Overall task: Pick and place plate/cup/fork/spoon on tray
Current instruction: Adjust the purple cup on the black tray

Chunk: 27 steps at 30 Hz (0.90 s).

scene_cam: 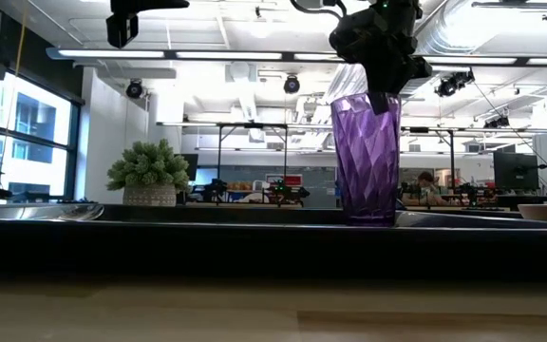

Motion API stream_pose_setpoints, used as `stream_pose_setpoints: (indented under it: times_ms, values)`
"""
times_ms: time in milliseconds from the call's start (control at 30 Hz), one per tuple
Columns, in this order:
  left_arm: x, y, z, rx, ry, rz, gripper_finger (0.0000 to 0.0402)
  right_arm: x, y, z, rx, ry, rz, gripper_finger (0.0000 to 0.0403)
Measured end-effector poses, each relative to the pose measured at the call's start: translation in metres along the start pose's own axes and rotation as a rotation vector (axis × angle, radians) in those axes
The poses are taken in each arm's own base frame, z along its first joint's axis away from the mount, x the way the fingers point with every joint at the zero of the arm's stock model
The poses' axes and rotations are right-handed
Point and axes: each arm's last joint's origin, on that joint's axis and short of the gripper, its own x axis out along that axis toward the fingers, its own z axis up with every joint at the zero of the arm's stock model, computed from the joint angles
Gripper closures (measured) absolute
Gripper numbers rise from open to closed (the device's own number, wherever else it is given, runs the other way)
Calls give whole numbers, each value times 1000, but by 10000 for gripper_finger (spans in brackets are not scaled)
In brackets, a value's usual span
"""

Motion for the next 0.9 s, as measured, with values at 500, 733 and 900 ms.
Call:
stream_pose_setpoints:
  times_ms: [500,733,900]
  values:
    - [0,0,0,-1,0,0,316,0,-1,-1,-3,5,-8,336]
    - [0,0,0,-2,0,-1,316,0,-1,-1,1,5,-7,336]
    - [0,0,0,-2,0,0,316,0,0,-1,26,14,4,336]
